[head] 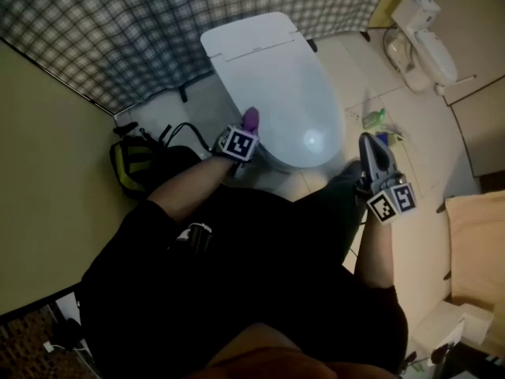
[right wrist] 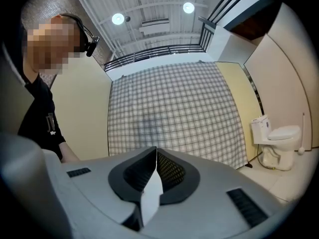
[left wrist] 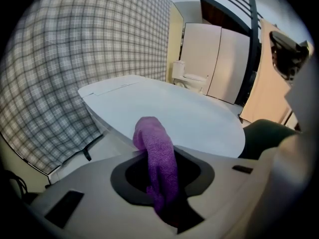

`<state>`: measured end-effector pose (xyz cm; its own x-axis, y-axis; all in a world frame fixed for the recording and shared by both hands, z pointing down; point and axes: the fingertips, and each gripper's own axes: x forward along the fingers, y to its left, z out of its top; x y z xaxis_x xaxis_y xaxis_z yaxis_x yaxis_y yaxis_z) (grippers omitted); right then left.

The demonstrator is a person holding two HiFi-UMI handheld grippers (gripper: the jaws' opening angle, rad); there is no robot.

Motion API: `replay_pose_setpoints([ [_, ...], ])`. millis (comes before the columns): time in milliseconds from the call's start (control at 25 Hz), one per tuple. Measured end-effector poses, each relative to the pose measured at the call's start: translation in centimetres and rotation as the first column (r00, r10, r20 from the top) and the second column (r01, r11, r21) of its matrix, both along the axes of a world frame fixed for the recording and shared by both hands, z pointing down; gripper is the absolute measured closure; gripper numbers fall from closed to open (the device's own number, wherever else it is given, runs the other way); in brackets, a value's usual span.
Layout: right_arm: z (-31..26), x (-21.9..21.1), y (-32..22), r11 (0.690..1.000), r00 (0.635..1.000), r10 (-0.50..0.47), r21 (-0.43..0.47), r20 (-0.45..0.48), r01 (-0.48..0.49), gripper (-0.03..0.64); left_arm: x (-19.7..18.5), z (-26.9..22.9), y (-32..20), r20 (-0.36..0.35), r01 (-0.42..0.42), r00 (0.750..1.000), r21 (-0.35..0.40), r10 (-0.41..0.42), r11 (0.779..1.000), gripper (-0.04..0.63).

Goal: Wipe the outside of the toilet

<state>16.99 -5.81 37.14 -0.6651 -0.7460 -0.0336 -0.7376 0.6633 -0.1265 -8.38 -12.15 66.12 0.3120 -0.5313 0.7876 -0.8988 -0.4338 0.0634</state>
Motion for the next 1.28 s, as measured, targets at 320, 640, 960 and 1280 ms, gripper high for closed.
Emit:
replay_pose_setpoints([
  [320, -0.3, 0.8, 1.1, 1.000, 0.999, 0.024, 0.010, -0.022, -0.024, 0.606, 3.2, -0.6, 0.0, 0.042, -0.095, 0.995, 0.042, 0.093, 0.995, 0.506],
  [640, 1.5, 6.6, 2.0, 0.992, 0.993, 0.122, -0.011, -0.006, -0.122, 0.606, 11.4, -0.2, -4.4, 0.049, -0.189, 0.981, 0.015, 0.188, 0.982, 0.506],
  [960, 5.6, 18.0, 2.9, 0.951, 0.955, 0.295, -0.102, 0.035, -0.290, 0.606, 22.0, -0.8, -14.7, 0.103, -0.249, 0.964, 0.042, 0.244, 0.968, 0.506],
  [1280, 10.0, 26.4, 3.3, 0.901, 0.912, 0.405, -0.198, 0.061, -0.386, 0.607, 29.3, -1.8, -23.0, 0.164, -0.238, 0.961, 0.078, 0.223, 0.968, 0.506],
])
